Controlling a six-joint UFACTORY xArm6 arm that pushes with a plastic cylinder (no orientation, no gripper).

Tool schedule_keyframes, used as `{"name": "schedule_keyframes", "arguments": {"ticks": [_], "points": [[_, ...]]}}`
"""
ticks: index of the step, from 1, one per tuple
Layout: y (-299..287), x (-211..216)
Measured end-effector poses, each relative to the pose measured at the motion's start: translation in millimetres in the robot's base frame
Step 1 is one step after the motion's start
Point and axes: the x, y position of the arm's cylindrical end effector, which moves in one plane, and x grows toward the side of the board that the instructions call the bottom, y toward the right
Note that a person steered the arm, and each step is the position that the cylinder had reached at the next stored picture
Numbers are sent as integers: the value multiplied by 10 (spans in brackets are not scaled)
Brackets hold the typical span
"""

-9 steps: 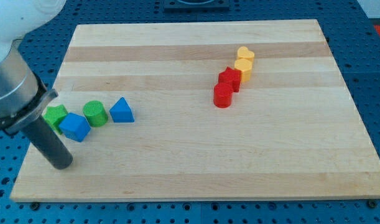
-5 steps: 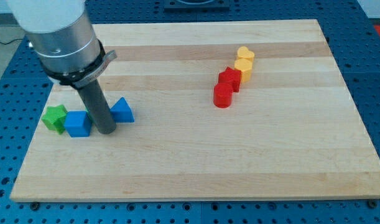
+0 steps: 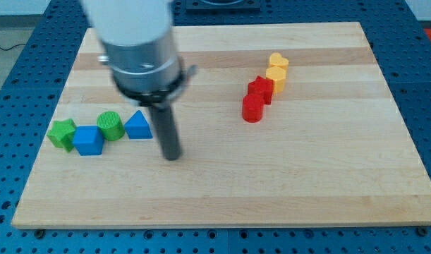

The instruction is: Move the blue triangle and green circle to the bottom side slightly

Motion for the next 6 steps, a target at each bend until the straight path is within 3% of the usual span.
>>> {"name": "schedule_keyframes", "arguments": {"ticks": [1,2,3,4,6], "points": [[505,-374],[422,-977],[-299,-1271],[-1175,-1101],[-1538,-868]]}}
